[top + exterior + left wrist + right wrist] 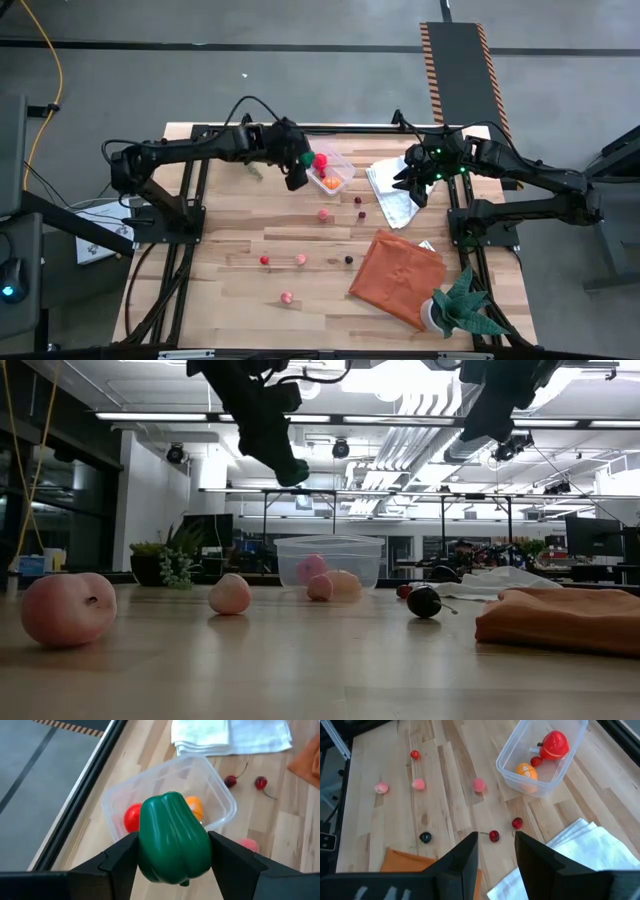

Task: Pick and placing Produce into tupperware
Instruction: Put the green bell pepper into the transparent bin

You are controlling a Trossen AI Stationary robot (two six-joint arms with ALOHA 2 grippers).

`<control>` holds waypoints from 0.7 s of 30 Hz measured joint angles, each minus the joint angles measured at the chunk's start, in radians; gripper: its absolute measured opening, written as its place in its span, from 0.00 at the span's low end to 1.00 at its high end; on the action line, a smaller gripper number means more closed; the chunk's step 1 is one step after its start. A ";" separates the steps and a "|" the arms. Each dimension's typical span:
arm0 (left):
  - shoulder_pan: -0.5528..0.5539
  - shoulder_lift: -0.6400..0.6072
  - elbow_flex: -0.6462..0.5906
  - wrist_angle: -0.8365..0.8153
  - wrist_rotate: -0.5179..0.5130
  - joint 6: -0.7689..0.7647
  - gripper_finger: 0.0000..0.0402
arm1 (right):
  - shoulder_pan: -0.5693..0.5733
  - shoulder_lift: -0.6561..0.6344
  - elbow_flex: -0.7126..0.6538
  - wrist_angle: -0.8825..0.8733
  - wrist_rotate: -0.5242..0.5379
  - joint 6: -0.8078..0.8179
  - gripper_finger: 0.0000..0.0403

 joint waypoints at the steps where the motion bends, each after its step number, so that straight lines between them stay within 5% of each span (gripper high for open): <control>1: 0.012 0.000 0.000 0.007 0.012 0.000 0.53 | 0.000 0.000 0.000 0.005 0.000 0.006 0.30; 21: 0.123 0.000 0.000 0.040 0.158 0.249 0.53 | 0.000 0.001 0.000 0.108 0.068 0.101 0.30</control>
